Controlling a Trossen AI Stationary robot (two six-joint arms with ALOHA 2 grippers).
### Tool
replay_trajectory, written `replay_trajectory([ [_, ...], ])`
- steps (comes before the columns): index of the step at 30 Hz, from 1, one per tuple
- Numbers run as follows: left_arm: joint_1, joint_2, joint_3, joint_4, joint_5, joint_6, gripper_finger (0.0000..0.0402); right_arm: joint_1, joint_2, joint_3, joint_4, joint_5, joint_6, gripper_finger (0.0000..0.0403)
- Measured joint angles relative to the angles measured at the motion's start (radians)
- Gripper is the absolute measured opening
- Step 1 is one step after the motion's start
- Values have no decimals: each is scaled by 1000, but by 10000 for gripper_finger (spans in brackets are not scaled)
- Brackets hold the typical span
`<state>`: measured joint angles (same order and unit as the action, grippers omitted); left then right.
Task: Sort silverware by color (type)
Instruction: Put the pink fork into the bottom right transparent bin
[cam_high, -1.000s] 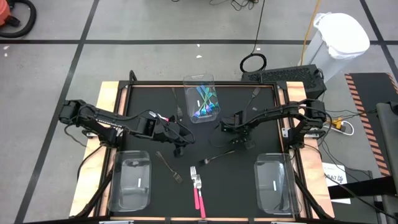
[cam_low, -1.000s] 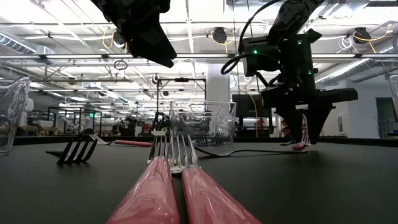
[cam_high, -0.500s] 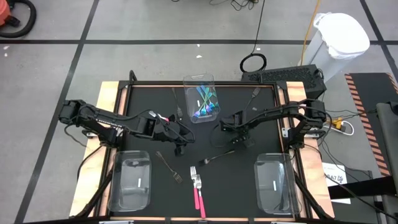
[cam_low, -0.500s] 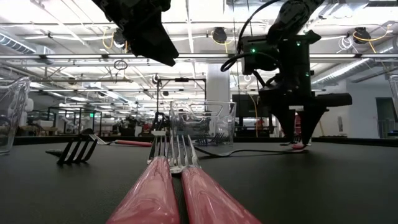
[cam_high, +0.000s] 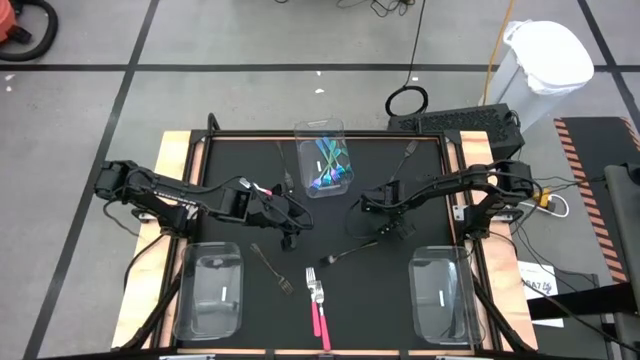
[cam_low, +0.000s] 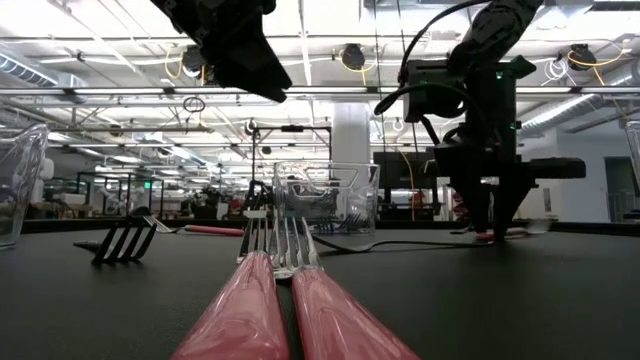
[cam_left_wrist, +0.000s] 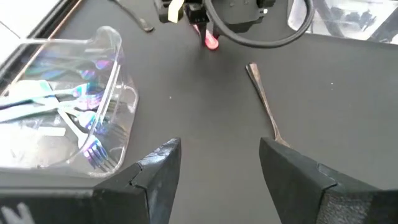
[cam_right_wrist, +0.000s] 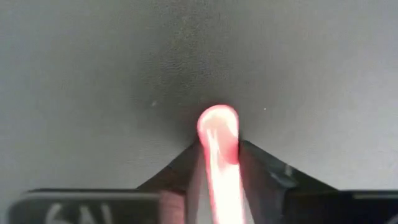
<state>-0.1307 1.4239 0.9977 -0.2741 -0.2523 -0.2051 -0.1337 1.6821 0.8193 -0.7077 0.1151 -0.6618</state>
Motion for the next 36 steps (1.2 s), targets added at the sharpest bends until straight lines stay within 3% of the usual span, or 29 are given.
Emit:
replay_trajectory([
  [3, 0, 0, 0, 27, -2, 11, 218, 0, 0, -1, 2, -13, 10, 56],
  [12, 0, 0, 0, 42, -3, 30, 218, 5, -14, 14, 20, -22, 65, 52],
  [25, 2, 0, 0, 41, -4, 30, 218, 24, -178, 72, 27, -73, 117, 18],
  [36, 2, 0, 0, 60, -9, 30, 219, 60, -188, 72, 91, -68, 256, 2],
])
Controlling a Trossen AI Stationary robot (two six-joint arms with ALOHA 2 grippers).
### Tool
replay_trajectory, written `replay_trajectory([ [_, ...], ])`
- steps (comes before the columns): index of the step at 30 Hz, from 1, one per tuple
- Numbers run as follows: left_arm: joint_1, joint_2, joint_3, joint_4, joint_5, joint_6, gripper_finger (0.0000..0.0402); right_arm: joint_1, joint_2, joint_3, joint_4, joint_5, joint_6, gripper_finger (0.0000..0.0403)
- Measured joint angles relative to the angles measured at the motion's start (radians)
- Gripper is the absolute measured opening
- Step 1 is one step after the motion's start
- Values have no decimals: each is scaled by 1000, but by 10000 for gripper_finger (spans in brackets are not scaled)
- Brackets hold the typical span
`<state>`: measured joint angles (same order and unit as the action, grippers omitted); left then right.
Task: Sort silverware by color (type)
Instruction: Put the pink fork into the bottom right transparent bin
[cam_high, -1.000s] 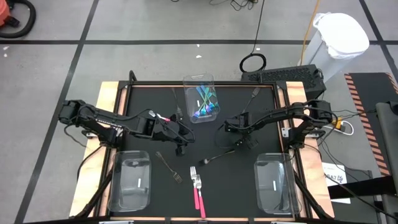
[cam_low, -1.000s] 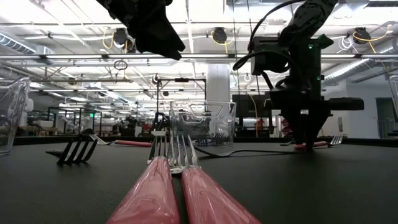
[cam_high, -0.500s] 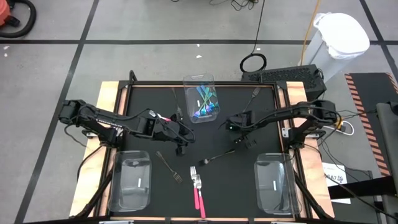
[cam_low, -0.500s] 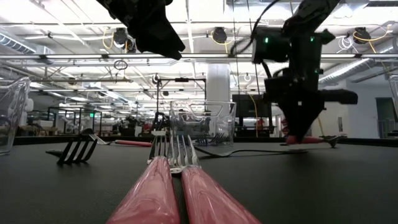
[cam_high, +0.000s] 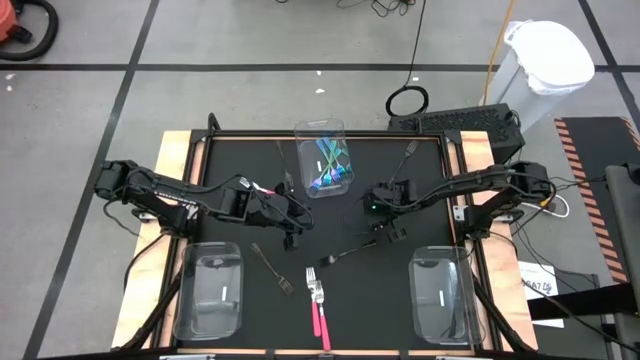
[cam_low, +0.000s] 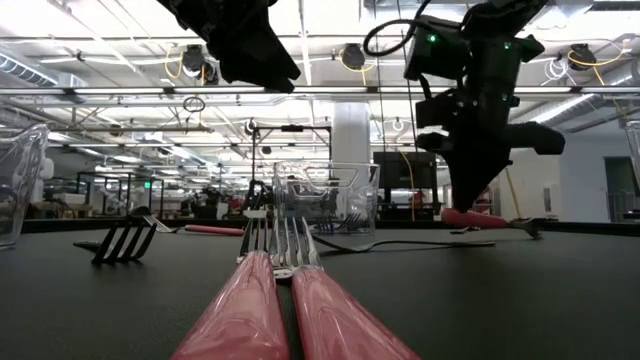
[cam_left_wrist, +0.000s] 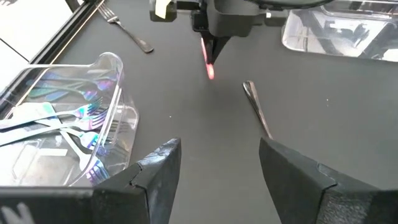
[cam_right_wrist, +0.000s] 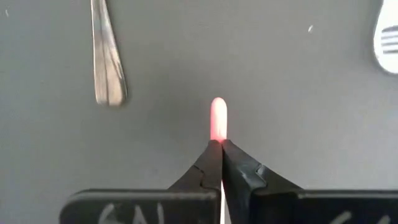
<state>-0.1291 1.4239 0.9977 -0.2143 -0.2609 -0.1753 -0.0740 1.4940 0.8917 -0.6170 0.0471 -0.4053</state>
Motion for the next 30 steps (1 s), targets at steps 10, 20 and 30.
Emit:
replay_trajectory([
  [10, 0, 0, 0, -1, -3, 0, 219, 17, -4, 1, 30, 1, 70, 1],
  [20, 0, 0, 0, -2, -3, 0, 219, 17, 62, 2, 23, 2, 82, 1],
  [30, 0, 0, 0, -4, -3, 0, 219, 17, 112, 2, 39, 3, 86, 34],
])
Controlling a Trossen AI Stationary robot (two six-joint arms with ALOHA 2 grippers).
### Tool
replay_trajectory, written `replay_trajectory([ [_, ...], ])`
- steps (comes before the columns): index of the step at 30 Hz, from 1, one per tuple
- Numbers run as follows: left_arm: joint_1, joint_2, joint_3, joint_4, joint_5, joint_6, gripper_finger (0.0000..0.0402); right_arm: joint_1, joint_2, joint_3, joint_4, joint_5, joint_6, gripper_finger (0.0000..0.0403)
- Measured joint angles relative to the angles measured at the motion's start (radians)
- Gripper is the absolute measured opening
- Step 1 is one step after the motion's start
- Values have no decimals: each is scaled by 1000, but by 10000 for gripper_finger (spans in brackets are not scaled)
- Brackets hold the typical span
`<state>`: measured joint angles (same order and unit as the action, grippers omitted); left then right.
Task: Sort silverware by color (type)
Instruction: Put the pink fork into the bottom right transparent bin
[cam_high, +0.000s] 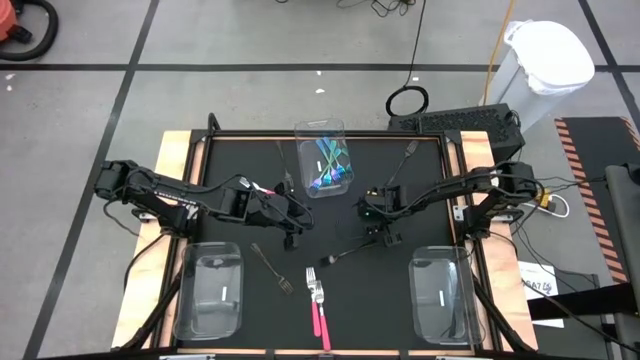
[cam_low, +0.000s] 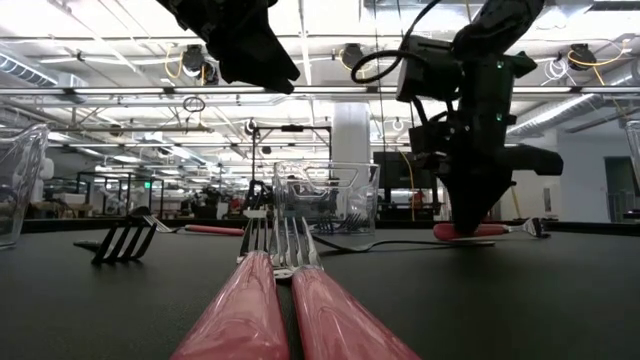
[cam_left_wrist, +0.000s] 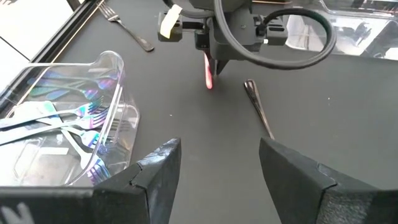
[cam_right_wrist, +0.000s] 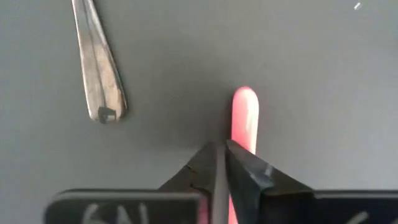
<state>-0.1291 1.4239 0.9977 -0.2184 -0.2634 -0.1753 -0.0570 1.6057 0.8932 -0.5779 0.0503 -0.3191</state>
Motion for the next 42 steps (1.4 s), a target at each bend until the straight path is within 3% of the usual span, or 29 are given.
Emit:
replay_trajectory([
  [12, 0, 0, 0, 3, 0, 0, 219, -1, -64, 2, -1, 54, 90, 148],
  [24, 0, 0, 0, 10, 0, 0, 219, -61, -52, -82, 50, 48, 95, 200],
  [29, 0, 0, 0, 13, 0, 10, 219, -81, -55, -101, 55, 30, 99, 166],
  [35, 0, 1, 0, 31, 0, 25, 219, -82, -54, -103, 53, -15, 92, 33],
  [42, 0, 1, 0, 32, 0, 26, 219, -54, -62, -96, 109, -49, 71, 26],
])
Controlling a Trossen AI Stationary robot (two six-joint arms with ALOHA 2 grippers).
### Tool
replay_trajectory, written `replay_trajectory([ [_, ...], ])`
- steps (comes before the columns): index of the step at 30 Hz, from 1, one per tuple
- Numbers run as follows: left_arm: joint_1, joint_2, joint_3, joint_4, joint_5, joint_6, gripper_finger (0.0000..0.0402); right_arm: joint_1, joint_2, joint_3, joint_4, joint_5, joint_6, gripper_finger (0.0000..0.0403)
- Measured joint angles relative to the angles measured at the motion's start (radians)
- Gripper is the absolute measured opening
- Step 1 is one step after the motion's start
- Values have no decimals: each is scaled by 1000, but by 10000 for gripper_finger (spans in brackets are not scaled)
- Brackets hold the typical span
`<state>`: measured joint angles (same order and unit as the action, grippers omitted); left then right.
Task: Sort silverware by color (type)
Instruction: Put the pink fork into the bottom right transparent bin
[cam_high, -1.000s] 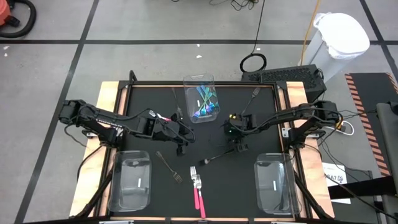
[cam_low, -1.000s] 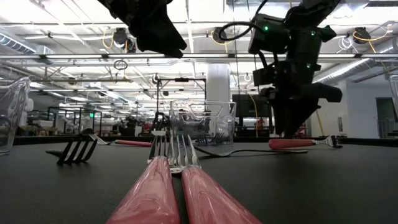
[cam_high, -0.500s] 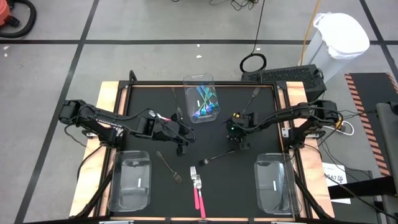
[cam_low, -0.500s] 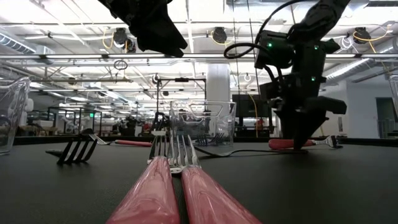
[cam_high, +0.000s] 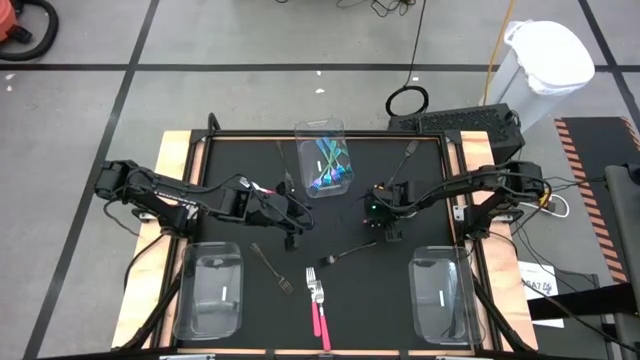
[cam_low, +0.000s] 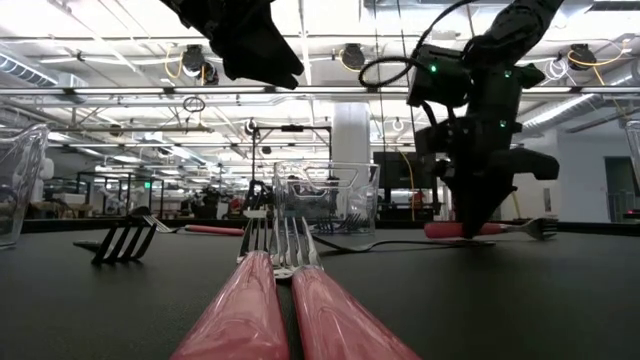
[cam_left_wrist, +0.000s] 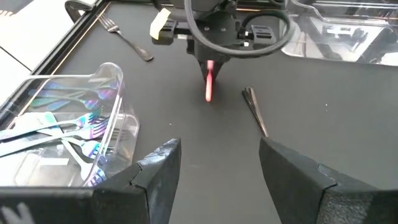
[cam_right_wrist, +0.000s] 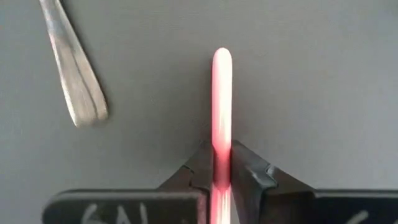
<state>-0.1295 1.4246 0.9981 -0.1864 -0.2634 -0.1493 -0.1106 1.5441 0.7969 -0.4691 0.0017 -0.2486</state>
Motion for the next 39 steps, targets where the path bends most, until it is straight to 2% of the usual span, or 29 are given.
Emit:
replay_trajectory([
  [7, 0, 19, 0, 52, 0, 6, 219, 51, -119, 7, 76, -35, -3, 26],
  [14, 0, 40, 0, 69, 2, 8, 219, 131, -313, 8, 262, -57, 21, 26],
  [19, 0, 42, 0, 80, 6, 7, 219, 199, -400, 9, 395, -59, 8, 35],
  [25, 0, 42, 0, 134, 11, 5, 219, 276, -414, 9, 484, -59, -37, 37],
  [33, -4, 42, 0, 184, 94, 0, 219, 322, -372, 9, 575, -63, -102, 32],
  [39, -18, 42, 0, 205, 129, 22, 219, 322, -365, 9, 612, -154, -121, 31],
])
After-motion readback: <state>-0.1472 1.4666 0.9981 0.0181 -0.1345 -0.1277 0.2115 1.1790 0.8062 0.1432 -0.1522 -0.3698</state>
